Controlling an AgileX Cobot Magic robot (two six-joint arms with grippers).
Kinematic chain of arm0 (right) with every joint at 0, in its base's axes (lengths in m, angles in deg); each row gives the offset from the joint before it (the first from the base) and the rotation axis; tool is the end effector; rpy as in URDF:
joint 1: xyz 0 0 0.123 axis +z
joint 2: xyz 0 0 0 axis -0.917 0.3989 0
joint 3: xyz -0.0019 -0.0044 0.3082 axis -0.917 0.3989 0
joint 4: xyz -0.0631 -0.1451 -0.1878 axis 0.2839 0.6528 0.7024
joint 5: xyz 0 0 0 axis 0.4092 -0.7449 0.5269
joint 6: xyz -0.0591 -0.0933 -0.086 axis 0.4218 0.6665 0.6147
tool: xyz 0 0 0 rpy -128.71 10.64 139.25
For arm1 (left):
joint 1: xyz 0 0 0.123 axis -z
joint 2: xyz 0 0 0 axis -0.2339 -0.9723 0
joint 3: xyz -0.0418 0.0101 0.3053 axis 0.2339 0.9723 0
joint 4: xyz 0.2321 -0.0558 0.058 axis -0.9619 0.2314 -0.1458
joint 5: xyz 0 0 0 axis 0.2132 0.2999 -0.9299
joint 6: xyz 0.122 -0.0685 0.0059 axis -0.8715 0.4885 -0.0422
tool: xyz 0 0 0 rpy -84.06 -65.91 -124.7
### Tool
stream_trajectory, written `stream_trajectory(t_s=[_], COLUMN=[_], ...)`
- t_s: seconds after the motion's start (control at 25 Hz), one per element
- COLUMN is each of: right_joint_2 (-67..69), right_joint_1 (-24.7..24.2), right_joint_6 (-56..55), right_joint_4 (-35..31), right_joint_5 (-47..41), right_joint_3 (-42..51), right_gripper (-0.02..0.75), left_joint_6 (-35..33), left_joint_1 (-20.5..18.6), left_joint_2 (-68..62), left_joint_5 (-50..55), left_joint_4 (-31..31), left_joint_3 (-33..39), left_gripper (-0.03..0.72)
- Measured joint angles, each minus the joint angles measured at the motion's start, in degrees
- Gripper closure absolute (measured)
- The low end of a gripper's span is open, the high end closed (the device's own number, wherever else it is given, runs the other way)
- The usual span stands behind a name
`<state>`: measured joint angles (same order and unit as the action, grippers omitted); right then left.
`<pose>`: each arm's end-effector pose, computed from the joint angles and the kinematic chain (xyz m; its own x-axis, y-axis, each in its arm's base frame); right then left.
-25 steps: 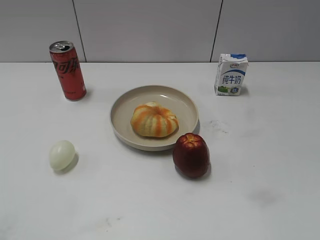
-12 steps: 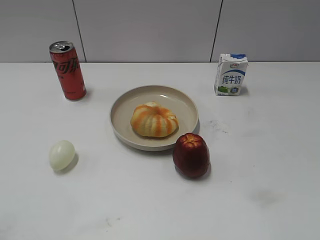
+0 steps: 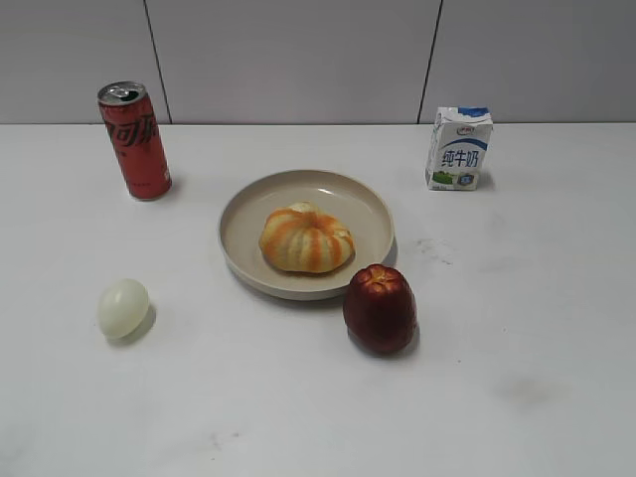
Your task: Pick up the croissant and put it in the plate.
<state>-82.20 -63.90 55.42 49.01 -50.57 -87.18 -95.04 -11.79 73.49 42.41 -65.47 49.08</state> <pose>0.0100 -0.0023 0.2541 -0.4382 0.0774 -0.8955 0.0147 0.9968 0.0790 0.0134 -0.0099 0.2580 -0.4328 0.1039 -0.8955 0.1314 0.9900 0.0514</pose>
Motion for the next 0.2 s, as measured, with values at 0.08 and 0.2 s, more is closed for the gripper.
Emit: stream_trajectory(t_s=[0.08,0.2], right_joint_2=[0.0,0.0], right_joint_1=[0.0,0.0], right_joint_6=[0.0,0.0], right_joint_4=[-0.1,0.0], right_joint_5=[0.0,0.0], right_joint_3=[0.0,0.0], right_gripper=[0.146,0.146], left_joint_6=[0.0,0.0], left_joint_1=[0.0,0.0], left_joint_2=[1.4,1.6], left_joint_5=[0.1,0.1], left_joint_4=[-0.1,-0.1], left_joint_3=[0.0,0.0], left_gripper=[0.239,0.241])
